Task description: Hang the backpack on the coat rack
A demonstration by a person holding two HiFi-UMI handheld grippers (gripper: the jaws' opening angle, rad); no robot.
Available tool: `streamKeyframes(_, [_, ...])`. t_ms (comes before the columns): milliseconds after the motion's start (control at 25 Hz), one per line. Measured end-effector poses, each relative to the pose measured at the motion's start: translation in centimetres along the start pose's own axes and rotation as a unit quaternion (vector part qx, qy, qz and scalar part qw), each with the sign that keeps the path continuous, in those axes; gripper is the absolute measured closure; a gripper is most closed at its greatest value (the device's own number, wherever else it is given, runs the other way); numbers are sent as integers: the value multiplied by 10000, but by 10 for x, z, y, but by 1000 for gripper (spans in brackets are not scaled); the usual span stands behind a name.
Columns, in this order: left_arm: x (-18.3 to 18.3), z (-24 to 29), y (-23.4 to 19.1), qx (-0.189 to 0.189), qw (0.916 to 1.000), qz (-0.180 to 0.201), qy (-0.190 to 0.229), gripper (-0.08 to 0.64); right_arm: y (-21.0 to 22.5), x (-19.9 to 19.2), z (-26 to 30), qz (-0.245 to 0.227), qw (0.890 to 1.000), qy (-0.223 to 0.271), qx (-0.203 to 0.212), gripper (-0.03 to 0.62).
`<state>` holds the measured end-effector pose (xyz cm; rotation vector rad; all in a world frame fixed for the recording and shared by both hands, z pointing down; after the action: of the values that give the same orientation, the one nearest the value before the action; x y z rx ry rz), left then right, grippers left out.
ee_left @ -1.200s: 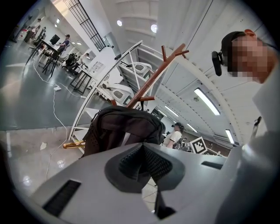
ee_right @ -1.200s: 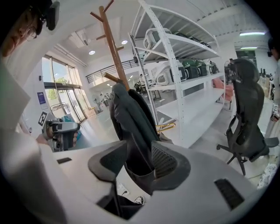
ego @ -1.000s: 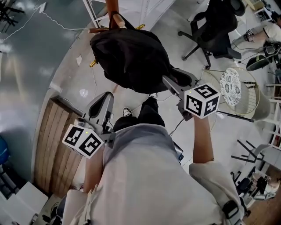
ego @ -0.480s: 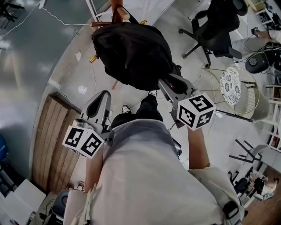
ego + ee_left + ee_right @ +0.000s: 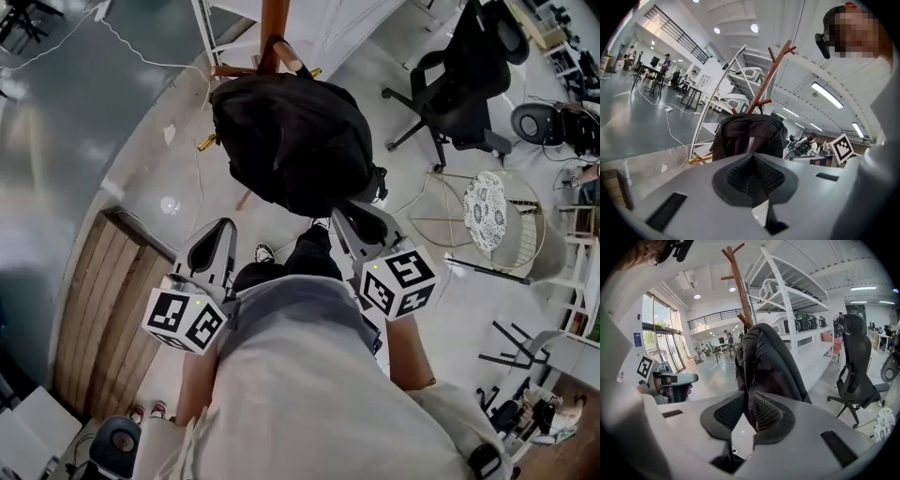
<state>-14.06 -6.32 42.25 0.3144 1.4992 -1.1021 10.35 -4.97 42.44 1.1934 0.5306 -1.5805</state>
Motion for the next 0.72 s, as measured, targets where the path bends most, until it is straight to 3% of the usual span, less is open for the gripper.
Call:
streamKeyframes(400, [-5,-6,-5,46,9999,68,-77,554,-10,-2,-4,89,9998,-49,-175,580])
streamKeyframes(720, [-3,-9,-8,123,9999,42,-6,554,-9,-5,-3,-81,9995,-156,-260,583])
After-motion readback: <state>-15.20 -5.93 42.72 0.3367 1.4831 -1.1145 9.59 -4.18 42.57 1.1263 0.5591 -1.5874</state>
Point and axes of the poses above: the fingertips, and each gripper's own axes: z forward along the fingers, y to its right, x out of its top, the point moved 6 cm from there along -z, backward along the fingers, and after that the axes turned 7 degrees about y, right-handed, at the moved point
